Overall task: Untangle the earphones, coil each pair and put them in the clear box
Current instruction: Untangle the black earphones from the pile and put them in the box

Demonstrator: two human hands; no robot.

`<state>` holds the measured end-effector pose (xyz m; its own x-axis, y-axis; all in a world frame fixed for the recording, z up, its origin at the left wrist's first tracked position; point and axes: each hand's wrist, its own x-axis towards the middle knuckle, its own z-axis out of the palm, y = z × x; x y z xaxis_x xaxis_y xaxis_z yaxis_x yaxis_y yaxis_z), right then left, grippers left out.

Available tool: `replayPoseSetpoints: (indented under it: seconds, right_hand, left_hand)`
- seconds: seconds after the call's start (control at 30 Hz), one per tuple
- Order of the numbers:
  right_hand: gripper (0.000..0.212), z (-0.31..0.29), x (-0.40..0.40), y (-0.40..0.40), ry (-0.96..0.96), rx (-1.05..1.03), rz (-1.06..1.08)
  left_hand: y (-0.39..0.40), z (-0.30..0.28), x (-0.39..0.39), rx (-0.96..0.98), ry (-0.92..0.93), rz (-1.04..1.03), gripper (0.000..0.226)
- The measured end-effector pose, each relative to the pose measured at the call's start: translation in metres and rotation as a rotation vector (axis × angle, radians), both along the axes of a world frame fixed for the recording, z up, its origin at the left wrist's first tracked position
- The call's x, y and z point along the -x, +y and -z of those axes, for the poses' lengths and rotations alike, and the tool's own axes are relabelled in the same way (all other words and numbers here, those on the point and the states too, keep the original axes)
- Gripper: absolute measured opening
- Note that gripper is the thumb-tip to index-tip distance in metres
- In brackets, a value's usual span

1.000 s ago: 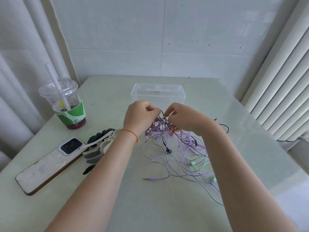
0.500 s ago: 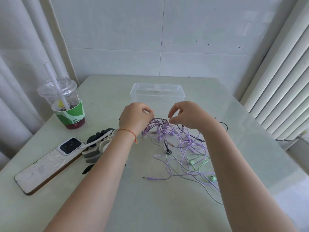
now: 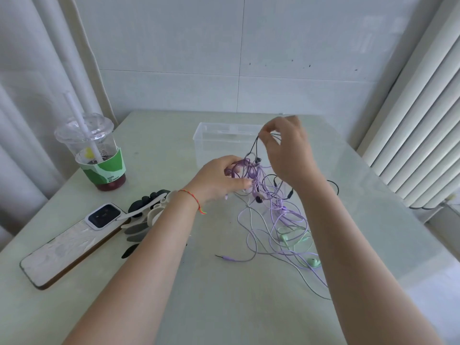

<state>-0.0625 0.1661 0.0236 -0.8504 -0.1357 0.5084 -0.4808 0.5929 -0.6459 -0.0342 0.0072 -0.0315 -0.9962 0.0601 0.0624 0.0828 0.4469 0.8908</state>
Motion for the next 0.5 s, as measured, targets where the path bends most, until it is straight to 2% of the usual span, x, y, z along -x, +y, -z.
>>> replayPoseSetpoints:
  seconds: [0.07,0.13,0.2,0.27,0.3,0.33,0.43,0.5]
  right_hand:
    - [0.008,-0.003,0.001,0.004,-0.027,0.041,0.021]
    - [0.011,-0.002,0.003,0.008,-0.182,-0.07,0.017]
    - [0.012,0.002,0.004,0.011,-0.304,-0.212,0.002]
    - [0.013,0.004,0.006,0.011,-0.329,-0.217,0.007]
    - [0.014,0.004,0.006,0.011,-0.328,-0.198,0.006]
    - [0.014,0.004,0.006,0.01,-0.328,-0.187,0.004]
    - [0.014,0.006,0.007,0.01,-0.333,-0.176,0.019]
    - [0.013,0.007,0.009,0.012,-0.333,-0.147,0.068]
  left_hand:
    - [-0.003,-0.001,0.0,0.063,0.005,0.011,0.07]
    - [-0.006,-0.005,-0.001,-0.041,-0.062,0.036,0.077]
    - [-0.005,-0.011,-0.003,-0.178,-0.098,-0.003,0.063]
    - [-0.007,-0.016,-0.002,-0.238,-0.071,-0.116,0.027]
    - [-0.008,-0.017,-0.002,-0.226,-0.064,-0.159,0.021]
    - [-0.01,-0.017,-0.002,-0.182,-0.059,-0.181,0.026]
    - [-0.018,-0.009,0.001,0.182,0.051,-0.199,0.042]
    - [-0.021,-0.007,0.0,0.266,0.104,-0.238,0.042]
